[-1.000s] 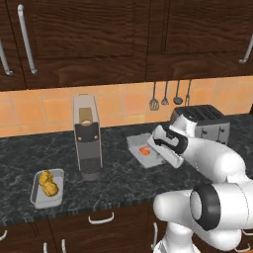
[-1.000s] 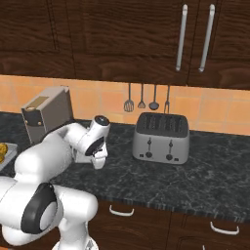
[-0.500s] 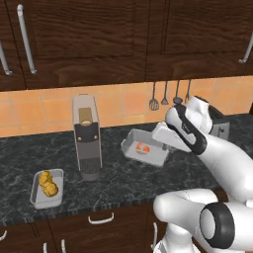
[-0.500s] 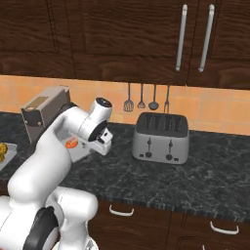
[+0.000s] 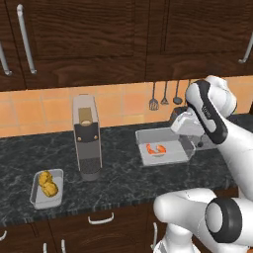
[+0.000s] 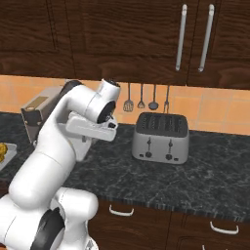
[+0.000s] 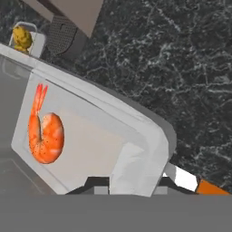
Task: Take the meat container that has the shrimp and place it on the second highest rack of the freezer. Then take the vegetable container that has the squashs and place it on the highest rack of the freezer.
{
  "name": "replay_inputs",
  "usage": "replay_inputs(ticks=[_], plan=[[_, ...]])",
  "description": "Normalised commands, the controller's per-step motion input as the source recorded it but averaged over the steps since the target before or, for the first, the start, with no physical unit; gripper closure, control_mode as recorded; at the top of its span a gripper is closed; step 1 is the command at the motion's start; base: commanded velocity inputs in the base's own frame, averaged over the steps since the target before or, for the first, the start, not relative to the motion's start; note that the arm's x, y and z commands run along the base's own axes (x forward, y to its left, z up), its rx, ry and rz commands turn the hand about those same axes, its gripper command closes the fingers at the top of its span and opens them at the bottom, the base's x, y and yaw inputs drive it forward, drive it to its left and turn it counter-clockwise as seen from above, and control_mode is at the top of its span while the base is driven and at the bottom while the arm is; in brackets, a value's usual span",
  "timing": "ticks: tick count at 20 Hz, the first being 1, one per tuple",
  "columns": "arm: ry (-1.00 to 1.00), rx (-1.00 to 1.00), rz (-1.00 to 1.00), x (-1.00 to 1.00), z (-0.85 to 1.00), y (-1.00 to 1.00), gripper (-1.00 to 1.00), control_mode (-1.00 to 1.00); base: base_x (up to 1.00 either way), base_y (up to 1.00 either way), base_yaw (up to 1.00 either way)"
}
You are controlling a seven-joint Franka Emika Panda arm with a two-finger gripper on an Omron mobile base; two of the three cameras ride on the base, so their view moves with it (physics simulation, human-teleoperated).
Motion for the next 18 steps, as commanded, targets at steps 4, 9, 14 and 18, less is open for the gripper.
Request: replay_inputs(ticks=[4,9,14,18], plan=[[0.00,0.08,0.13,-0.16,0.71,-0.20,1.00,-1.00,0.00,0.00,0.00],[-0.01,0.19,0.04,-0.51,0.51,-0.50,1.00,-1.00,0.00,0.00,0.00],[-0.05,0.08,0.03,-0.50,0.21,-0.37,1.00,-1.00,0.00,0.00,0.00],[-0.03,-0.02,0.00,-0.14,0.01,0.01,1.00,1.00,0.00,0.05,0.00]])
